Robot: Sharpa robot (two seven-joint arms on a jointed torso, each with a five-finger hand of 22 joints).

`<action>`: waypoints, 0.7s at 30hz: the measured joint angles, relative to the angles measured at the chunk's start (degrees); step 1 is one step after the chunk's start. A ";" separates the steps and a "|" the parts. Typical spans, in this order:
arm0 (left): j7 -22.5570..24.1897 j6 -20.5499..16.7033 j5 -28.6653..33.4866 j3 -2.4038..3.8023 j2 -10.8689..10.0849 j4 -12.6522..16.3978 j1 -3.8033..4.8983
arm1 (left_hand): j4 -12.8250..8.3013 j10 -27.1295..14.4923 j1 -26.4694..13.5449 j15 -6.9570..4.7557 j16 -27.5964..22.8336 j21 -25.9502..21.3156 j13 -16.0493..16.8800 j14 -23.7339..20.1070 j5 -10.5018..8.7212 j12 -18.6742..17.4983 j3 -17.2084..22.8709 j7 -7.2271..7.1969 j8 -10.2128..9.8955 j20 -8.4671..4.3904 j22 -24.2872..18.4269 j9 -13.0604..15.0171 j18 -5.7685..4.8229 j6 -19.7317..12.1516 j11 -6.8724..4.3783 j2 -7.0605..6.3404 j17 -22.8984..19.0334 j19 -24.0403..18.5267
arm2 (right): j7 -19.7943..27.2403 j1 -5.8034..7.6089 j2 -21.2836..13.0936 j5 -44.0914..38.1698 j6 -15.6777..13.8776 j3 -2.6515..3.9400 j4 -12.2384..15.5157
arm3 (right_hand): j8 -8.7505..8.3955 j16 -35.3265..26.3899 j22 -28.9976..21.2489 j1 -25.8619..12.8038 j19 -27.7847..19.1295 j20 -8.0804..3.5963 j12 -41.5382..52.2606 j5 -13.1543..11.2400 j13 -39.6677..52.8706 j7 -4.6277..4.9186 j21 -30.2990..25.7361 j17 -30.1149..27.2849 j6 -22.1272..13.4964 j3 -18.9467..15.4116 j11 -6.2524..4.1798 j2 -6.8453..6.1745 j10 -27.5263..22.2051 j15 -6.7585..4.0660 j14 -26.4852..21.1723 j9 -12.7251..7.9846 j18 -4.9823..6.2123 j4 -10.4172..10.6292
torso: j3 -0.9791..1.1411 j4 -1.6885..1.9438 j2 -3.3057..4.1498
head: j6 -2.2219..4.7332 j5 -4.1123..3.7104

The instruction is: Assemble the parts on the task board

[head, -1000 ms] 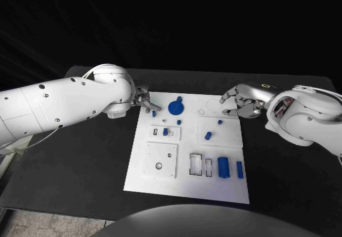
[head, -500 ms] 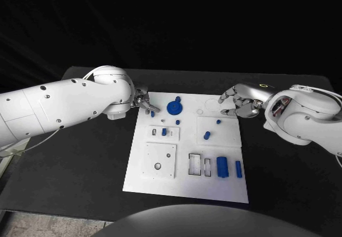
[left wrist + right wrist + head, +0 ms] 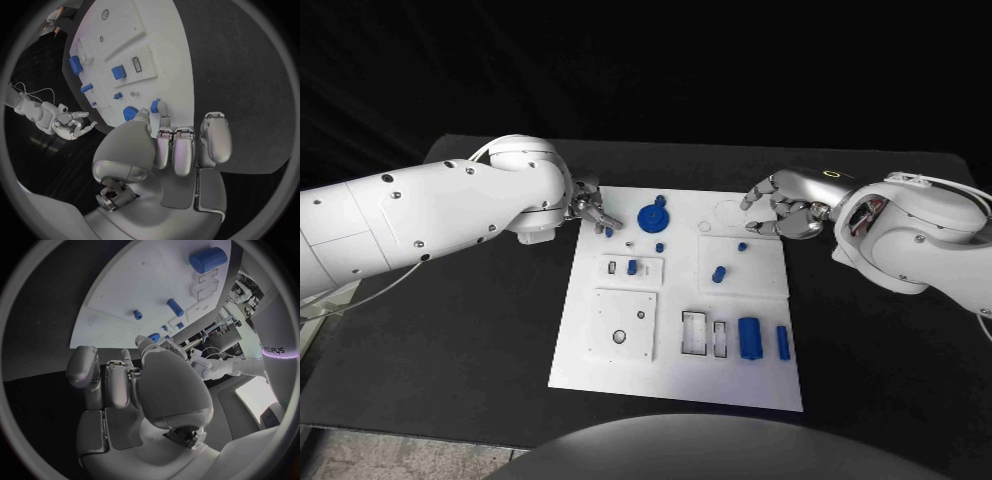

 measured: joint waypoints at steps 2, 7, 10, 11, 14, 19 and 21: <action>0.01 0.00 0.13 -0.03 0.03 -0.07 -0.04 | -0.23 0.00 0.49 0.00 0.00 -0.24 0.00 0.00 1.44 0.00 0.41 0.00 -0.56 0.00 0.00 -0.33 0.00 0.00 0.00 -0.26 0.00 0.00 | 0.00 -0.01 0.01 0.00 0.01 0.00 -0.01 | 0.00 0.00 0.00 0.00 0.00 0.00 0.00 0.00 0.00 0.00 0.00 0.00 0.00 0.16 0.00 0.00 0.00 0.00 0.00 0.00 0.00 0.15 | 0.00 0.01 0.00 | 0.00 -0.01; 0.05 0.00 0.46 -0.12 0.07 -0.24 -0.12 | -0.55 0.00 2.45 0.00 0.00 -0.24 0.01 0.00 5.07 0.00 1.37 0.00 -1.62 0.00 0.00 -1.04 0.00 0.00 0.00 -0.54 0.00 0.00 | -0.01 -0.03 0.03 0.07 0.02 0.00 -0.03 | 0.00 0.00 -0.01 0.23 0.00 0.00 0.00 0.22 0.00 0.00 0.00 0.00 0.00 0.33 0.00 0.23 0.00 0.00 0.00 0.00 0.00 -0.02 | 0.00 -0.02 0.02 | 0.00 -0.04; 0.08 0.00 0.76 -0.15 0.08 -0.33 -0.19 | -0.79 0.00 3.48 0.00 0.00 -0.57 0.01 0.00 7.41 0.00 2.22 0.00 -2.23 0.00 -0.01 -1.48 0.00 0.00 0.00 -1.09 -0.01 0.00 | -0.01 -0.05 0.03 0.20 0.02 0.00 -0.07 | 0.00 0.00 -0.01 0.23 0.00 0.00 0.00 0.22 0.00 0.00 0.00 0.00 0.00 0.33 0.00 0.23 0.00 0.00 0.00 -0.05 0.00 -0.02 | 0.01 -0.02 0.01 | 0.00 -0.12; 0.09 -0.01 0.83 -0.15 0.09 -0.36 -0.20 | -0.87 0.00 3.83 0.00 0.00 -0.58 0.02 0.00 7.90 0.00 2.30 0.00 -2.33 0.00 -0.01 -1.57 0.00 0.00 0.00 -1.16 -0.01 0.00 | -0.01 -0.06 0.03 0.25 0.02 0.00 -0.08 | 0.00 0.00 -0.01 0.23 0.00 0.00 0.00 0.22 0.00 0.00 0.00 0.00 0.00 0.33 0.00 0.23 0.00 0.00 0.00 -0.05 0.00 -0.02 | 0.01 -0.02 0.01 | 0.00 -0.12; 0.11 -0.01 1.12 -0.16 0.10 -0.43 -0.21 | -1.06 0.00 4.44 0.00 0.00 -0.58 0.03 0.00 9.09 0.00 2.97 -0.10 -2.72 0.00 -0.01 -1.79 0.00 0.10 0.00 -1.48 -0.01 0.00 | -0.01 -0.06 0.05 0.42 0.03 0.00 -0.14 | 0.00 0.00 -0.01 0.23 0.00 0.00 0.00 0.35 0.00 0.00 0.00 0.00 0.00 0.33 0.00 0.23 0.00 0.00 0.00 -0.05 0.00 -0.02 | 0.03 -0.03 0.02 | 0.00 -0.13; 0.18 -0.02 1.50 -0.16 0.11 -0.43 -0.23 | -1.31 -0.01 5.70 0.00 0.00 -0.58 0.04 0.00 11.68 0.01 4.21 -0.21 -3.09 0.00 -0.01 -2.08 0.00 0.21 0.00 -2.15 -0.01 0.00 | -0.01 -0.08 0.13 0.67 0.05 0.00 -0.27 | 0.00 0.00 -0.01 0.23 0.00 0.00 0.00 0.44 0.00 0.21 -0.02 0.00 0.21 0.47 0.00 0.23 0.00 0.00 0.00 -0.05 0.00 -0.16 | 0.03 -0.03 0.01 | 0.00 -0.13; 0.21 -0.03 1.68 -0.16 0.11 -0.44 -0.25 | -1.57 -0.01 6.16 0.00 0.00 -0.57 0.04 0.00 13.18 0.01 4.92 -0.41 -3.45 0.00 -0.01 -2.19 0.00 0.41 0.01 -2.61 -0.01 0.00 | 0.00 -0.08 0.16 0.80 0.05 0.00 -0.33 | 0.00 0.00 -0.02 0.23 0.00 0.00 0.00 0.44 0.00 0.20 -0.22 0.00 0.20 0.47 0.00 0.22 0.00 0.00 0.00 -0.05 0.00 -0.16 | 0.03 -0.03 0.01 | 0.00 -0.13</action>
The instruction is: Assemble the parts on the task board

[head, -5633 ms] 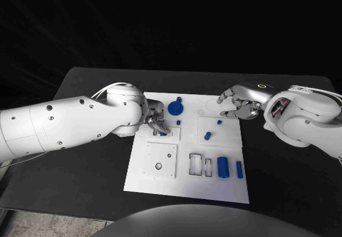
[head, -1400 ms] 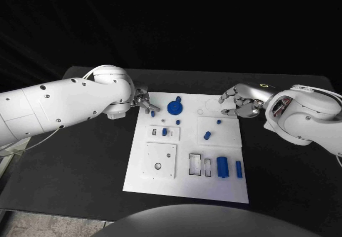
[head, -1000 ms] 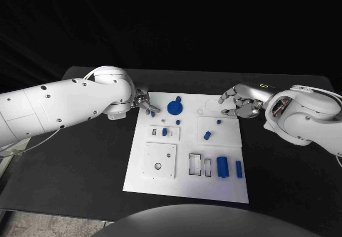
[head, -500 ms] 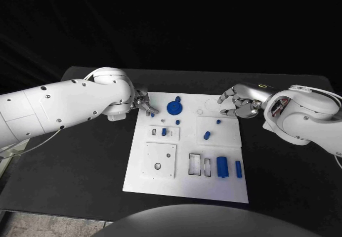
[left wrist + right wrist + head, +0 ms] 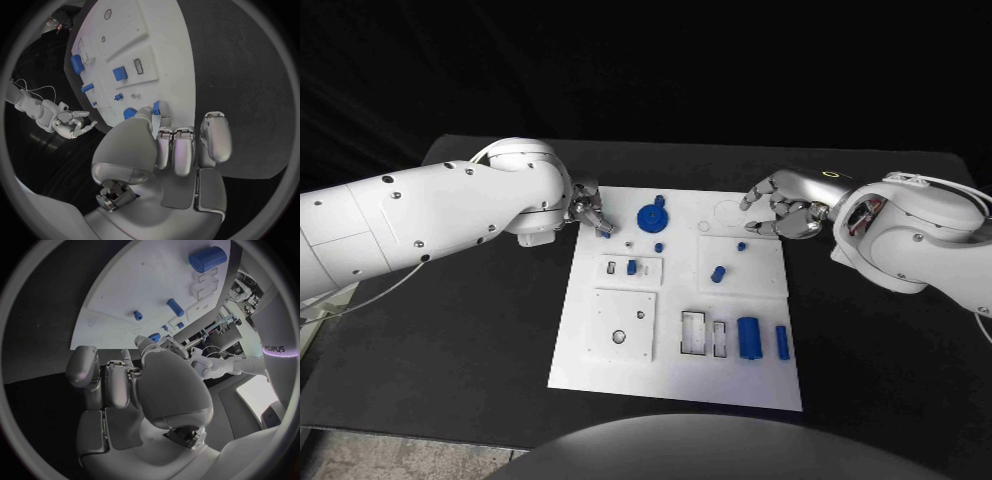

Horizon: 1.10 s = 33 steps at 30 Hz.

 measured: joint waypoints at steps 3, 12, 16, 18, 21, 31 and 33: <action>0.04 -0.01 0.17 0.00 -0.05 0.00 -0.04 | -0.14 0.00 0.56 0.00 0.00 0.00 -0.02 0.00 2.02 0.00 1.08 0.00 -0.30 0.00 0.00 -0.11 0.00 0.00 0.00 -0.56 0.00 0.00 | 0.00 0.00 0.01 0.14 0.00 0.00 -0.06 | 0.00 0.00 0.00 0.00 0.00 0.00 0.00 0.23 0.00 0.00 0.00 0.00 0.00 0.00 0.00 0.00 0.00 0.00 0.00 0.00 0.00 0.00 | -0.01 0.01 0.00 | 0.00 0.00; 0.13 -0.62 0.84 0.03 -1.67 1.54 -0.08 | -1.06 0.00 2.35 0.00 0.00 -0.21 -0.03 0.00 5.34 0.00 6.35 0.24 -0.75 0.00 0.00 0.02 0.00 0.46 0.00 -2.34 0.00 0.00 | 0.02 -0.02 -0.06 0.59 0.03 0.00 -0.17 | 0.00 0.00 -0.01 0.23 0.00 0.00 0.00 0.33 0.01 0.00 0.00 -0.08 0.00 0.32 0.00 0.23 0.00 0.00 0.00 -0.05 0.00 0.00 | -0.01 0.01 0.00 | 0.00 0.03; 0.14 -1.11 1.52 0.14 -3.48 3.92 -0.07 | -1.16 0.00 2.36 0.00 0.00 -0.48 -0.03 0.00 5.29 0.00 10.10 0.33 -0.88 0.00 -0.01 0.41 0.00 0.56 0.00 -3.36 -0.01 0.00 | 0.02 -0.04 -0.20 0.71 0.06 0.00 -0.14 | 0.00 0.00 -0.01 0.23 0.00 0.00 0.00 0.45 0.01 0.00 0.00 -0.11 0.00 0.32 0.00 0.23 0.00 0.00 0.00 -0.05 0.00 0.00 | -0.01 0.03 -0.02 | 0.00 0.05; 0.14 -1.32 1.86 0.16 -4.58 5.47 0.01 | -1.13 0.00 2.00 0.00 0.00 -0.52 -0.04 0.00 5.15 0.00 11.25 0.34 -0.88 0.00 -0.01 0.46 0.00 0.56 0.00 -3.99 -0.01 0.00 | 0.02 -0.04 -0.30 0.76 0.08 0.00 -0.09 | 0.00 -0.20 -0.01 0.23 0.00 0.00 0.00 0.45 0.01 -0.19 -0.13 -0.18 0.18 0.32 0.00 0.23 0.00 0.00 0.00 -0.05 0.00 0.00 | 0.03 0.05 -0.04 | 0.00 0.05; 0.14 -1.68 2.32 0.21 -6.36 8.05 0.24 | -1.22 0.00 1.30 0.00 0.00 -0.52 -0.03 0.00 4.84 0.00 13.08 0.42 -0.88 0.00 -0.01 0.76 -0.01 0.65 0.00 -4.83 -0.01 0.00 | 0.01 -0.04 -0.43 0.84 0.11 0.00 -0.03 | 0.00 -0.22 -0.01 0.23 0.00 0.00 0.00 0.45 0.01 -0.19 -0.24 -0.22 0.19 0.31 0.00 0.23 0.00 0.00 0.00 -0.05 0.00 0.00 | 0.07 0.05 -0.08 | 0.00 0.16; 0.08 -3.31 3.08 -0.10 -10.28 15.32 0.41 | -0.65 0.00 -0.78 0.00 0.00 -0.77 -0.04 0.00 0.61 0.00 15.80 0.42 -1.17 0.00 -0.01 0.93 -0.01 0.67 0.00 -5.78 -0.01 0.00 | -0.07 -0.10 -0.80 1.01 0.14 0.00 0.25 | 0.00 -0.22 0.03 0.22 0.00 0.00 0.00 0.68 0.01 -0.19 -0.24 -0.22 0.19 0.47 0.00 0.22 0.00 0.00 0.00 -0.10 0.00 -0.15 | -0.07 0.05 0.01 | 0.00 0.10; 0.08 -3.86 3.07 -0.33 -10.70 16.26 0.23 | -0.64 0.00 -0.99 0.00 0.00 -0.77 -0.04 0.00 0.47 0.00 15.81 0.23 -1.18 0.00 -0.01 0.93 0.00 0.86 0.00 -5.71 -0.01 0.00 | -0.07 -0.14 -0.84 1.02 0.14 -0.01 0.32 | 0.00 -0.22 0.03 0.23 0.00 0.00 0.00 0.75 0.01 -0.19 -0.24 -0.22 0.19 0.47 0.00 0.22 0.00 0.00 0.00 -0.10 0.00 -0.15 | -0.09 0.05 0.04 | 0.00 0.10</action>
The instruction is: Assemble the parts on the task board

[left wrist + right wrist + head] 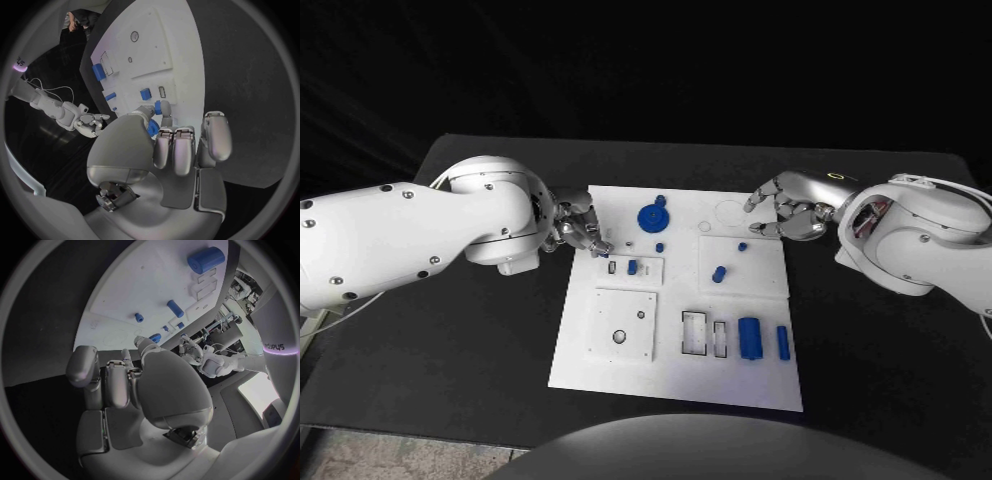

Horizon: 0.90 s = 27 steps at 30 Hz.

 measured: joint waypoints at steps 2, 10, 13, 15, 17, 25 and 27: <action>0.00 -0.77 -0.15 -0.32 -0.28 0.74 -0.27 | 0.15 0.00 -0.05 0.00 0.00 0.00 0.00 0.00 -0.26 0.00 0.15 0.00 -0.02 0.00 0.00 0.00 0.00 0.00 0.00 0.05 0.00 0.00 | 0.00 -0.06 -0.09 0.02 0.00 -0.02 0.09 | 0.00 0.00 0.00 0.00 0.00 0.00 0.00 0.00 0.00 0.00 0.00 0.00 0.00 0.00 0.00 0.00 0.00 0.00 0.00 0.00 0.00 0.00 | -0.01 0.00 0.01 | 0.00 0.04; 0.05 -3.56 -1.18 -0.76 -0.48 1.46 -1.60 | 0.31 0.00 -0.51 0.00 0.00 0.00 0.00 0.00 -0.65 0.00 0.31 0.00 -0.05 0.00 0.00 0.00 0.00 0.00 0.00 -0.09 0.00 0.00 | 0.00 -0.21 -0.23 0.06 0.00 -0.02 0.31 | 0.00 0.00 -0.01 0.00 0.00 0.00 0.00 0.00 0.00 0.00 0.00 0.00 0.00 0.15 0.00 0.00 0.00 0.00 0.00 -0.06 0.00 0.15 | 0.00 -0.03 0.01 | 0.00 0.31; 0.07 -4.48 -1.67 -0.83 -0.45 1.48 -2.21 | 0.31 0.00 -0.58 0.00 0.00 0.00 0.00 0.00 -0.92 0.00 0.31 0.00 -0.14 0.00 0.00 0.00 0.00 0.00 0.00 -0.03 0.00 0.00 | 0.00 -0.25 -0.31 0.07 0.00 -0.02 0.36 | 0.00 0.00 -0.01 0.00 0.00 0.00 0.00 0.00 0.00 0.00 0.00 0.00 0.00 0.15 0.00 0.00 0.00 0.00 0.00 -0.06 0.00 0.15 | 0.01 -0.02 0.01 | 0.00 0.33; 0.07 -4.94 -2.01 -0.85 -0.40 1.48 -2.47 | 0.31 0.00 -0.61 0.00 0.00 0.00 0.00 0.00 -1.18 0.00 0.31 0.01 -0.14 0.00 0.03 -0.01 0.01 0.00 0.00 -0.06 0.00 0.00 | 0.00 -0.27 -0.32 0.07 -0.01 -0.02 0.38 | 0.00 0.00 -0.01 0.00 0.00 0.00 0.00 0.00 0.00 0.00 0.00 0.00 0.00 0.15 0.00 0.00 0.00 0.00 0.00 -0.06 0.00 0.15 | 0.03 -0.01 0.01 | 0.00 0.33; 0.08 -5.40 -2.47 -0.85 -0.31 1.48 -2.70 | 0.31 0.00 -0.80 0.00 0.00 0.00 0.00 0.00 -1.31 0.00 0.30 0.01 -0.14 0.00 0.04 -0.01 0.00 0.00 0.00 -0.25 0.00 0.00 | 0.00 -0.31 -0.33 0.08 -0.01 -0.02 0.40 | 0.00 0.00 -0.01 0.00 0.00 0.00 0.00 0.00 0.00 0.00 0.00 0.00 0.00 0.15 0.00 0.00 0.00 0.00 0.00 -0.06 0.00 0.15 | 0.03 -0.03 -0.01 | 0.00 0.38; 0.14 -6.19 -3.78 -0.87 0.05 1.42 -3.37 | 0.47 0.00 -1.02 0.00 0.00 0.01 0.00 0.00 -1.94 0.00 0.46 0.01 -0.15 0.00 0.04 -0.03 0.00 -0.01 0.00 -0.02 0.00 0.00 | 0.01 -0.39 -0.40 0.09 -0.01 -0.01 0.43 | 0.00 0.00 -0.02 0.00 0.00 0.00 0.00 0.00 0.00 0.00 0.00 0.00 0.00 0.15 0.00 0.00 0.00 0.00 0.00 -0.06 0.00 0.15 | 0.05 -0.08 -0.04 | 0.00 0.52; 0.15 -6.22 -3.99 -0.88 0.08 1.38 -3.54 | 0.47 0.00 -1.03 0.00 0.00 0.01 0.00 0.00 -2.11 0.00 0.46 0.01 -0.15 0.00 0.04 -0.03 0.00 -0.01 0.00 -0.02 0.00 0.00 | 0.01 -0.41 -0.41 0.10 -0.01 -0.01 0.43 | 0.00 0.00 -0.02 0.00 0.00 0.00 0.00 0.00 0.00 0.00 0.00 0.00 0.00 0.15 0.00 0.00 0.00 0.00 0.00 -0.06 0.00 0.16 | 0.05 -0.08 -0.05 | 0.00 0.48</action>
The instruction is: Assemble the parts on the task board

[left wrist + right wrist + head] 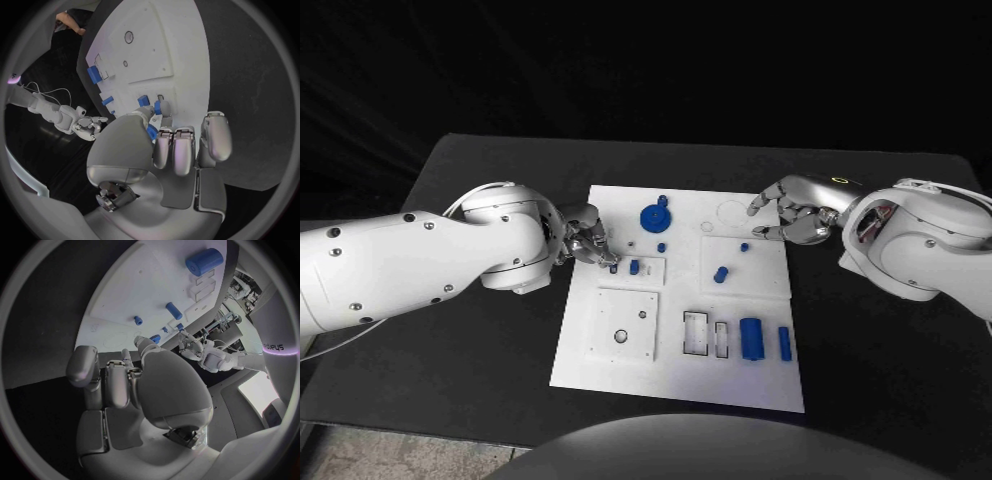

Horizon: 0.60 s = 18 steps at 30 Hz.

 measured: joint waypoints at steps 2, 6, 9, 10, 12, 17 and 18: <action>0.01 -0.01 -0.16 -0.02 0.02 -0.05 -0.18 | 0.00 0.00 0.00 0.00 0.00 0.00 0.00 0.00 0.00 0.00 0.00 0.19 0.00 0.00 0.00 -0.01 0.00 0.19 0.00 0.00 0.00 0.00 | 0.00 -0.02 -0.01 0.00 0.00 0.00 0.00 | 0.00 0.00 0.00 0.00 0.00 0.00 0.00 0.00 0.00 0.00 0.00 0.00 0.00 0.00 0.00 0.00 0.00 0.00 0.00 0.00 0.00 0.00 | 0.01 0.00 -0.01 | 0.00 -0.01; 0.02 0.01 -0.44 -0.05 0.05 -0.10 -0.39 | 0.01 0.00 0.00 0.00 0.00 -0.23 0.00 0.00 -0.33 0.00 0.30 0.19 -0.01 0.00 -0.01 -0.02 0.00 0.19 0.00 0.00 0.00 0.00 | 0.01 -0.07 -0.02 0.01 0.00 0.00 0.00 | 0.00 0.00 0.00 0.00 0.00 0.00 0.00 0.00 0.00 0.00 0.00 0.00 0.00 0.00 0.00 0.00 0.00 0.00 0.00 0.00 0.00 0.00 | 0.03 0.02 -0.03 | 0.00 0.01; 0.03 0.10 -0.56 -0.07 0.05 -0.10 -0.47 | 0.01 0.00 0.00 0.00 0.00 -0.23 0.00 0.00 -0.55 0.00 0.30 0.19 -0.01 0.00 -0.01 -0.03 0.01 0.18 0.00 0.00 0.03 0.00 | 0.01 -0.10 -0.02 0.03 0.00 -0.01 0.00 | 0.00 0.00 -0.01 0.00 0.00 0.00 0.00 0.00 0.00 0.00 0.00 0.00 0.00 0.00 0.00 0.00 0.00 0.00 0.00 0.00 0.00 0.00 | 0.03 0.04 -0.03 | 0.00 0.02; 0.03 0.14 -0.60 -0.09 0.05 -0.10 -0.49 | 0.01 0.00 0.00 0.00 0.00 -0.23 0.00 0.00 -0.61 0.00 0.30 0.19 -0.01 0.00 -0.01 -0.04 0.01 0.18 0.00 0.00 0.05 0.00 | 0.01 -0.11 -0.02 0.04 0.00 -0.01 -0.01 | 0.00 0.00 -0.01 0.00 0.00 0.00 0.00 0.00 0.00 0.00 0.00 0.00 0.00 0.00 0.00 0.00 0.00 0.00 0.00 0.00 0.00 0.00 | 0.03 0.04 -0.03 | 0.00 0.02; 0.03 0.22 -0.68 -0.11 0.05 -0.08 -0.52 | -0.16 0.00 0.00 0.00 0.00 -0.23 0.00 0.00 -0.66 0.00 0.47 0.17 -0.01 0.00 -0.01 -0.05 0.00 0.21 0.00 0.00 0.05 0.00 | 0.01 -0.15 -0.01 0.05 0.00 -0.01 -0.02 | 0.00 0.00 -0.01 0.00 0.00 0.00 0.00 0.00 0.00 0.00 0.00 0.00 0.00 0.00 0.00 0.00 0.00 0.00 0.00 0.00 0.00 0.00 | 0.03 0.04 -0.03 | 0.00 0.07; 0.03 0.59 -0.83 -0.16 -0.04 -0.07 -0.56 | -0.23 0.00 0.00 0.00 0.00 -0.23 0.00 0.00 -0.67 0.00 0.54 -0.02 -0.13 0.00 -0.01 -0.09 0.00 0.40 0.00 0.00 0.04 0.00 | 0.02 -0.19 0.00 0.08 0.00 -0.01 -0.04 | 0.00 0.00 -0.01 0.00 0.00 0.00 0.00 0.00 0.00 0.00 0.00 0.00 0.00 0.00 0.00 0.00 0.00 0.00 0.00 0.00 0.00 0.00 | 0.03 0.04 -0.03 | 0.00 0.16; 0.03 0.65 -0.84 -0.16 -0.06 -0.07 -0.56 | -0.23 0.00 0.00 0.00 0.00 -0.23 0.00 0.00 -0.67 0.00 0.54 -0.02 -0.20 0.00 -0.01 -0.09 0.00 0.40 0.00 0.00 0.04 0.00 | 0.02 -0.20 0.00 0.09 0.01 -0.01 -0.04 | 0.00 0.00 -0.01 0.00 0.00 0.00 0.00 0.00 0.00 0.00 0.00 0.00 0.00 0.00 0.00 0.00 0.00 0.00 0.00 0.00 0.00 0.00 | 0.03 0.04 -0.03 | 0.00 0.17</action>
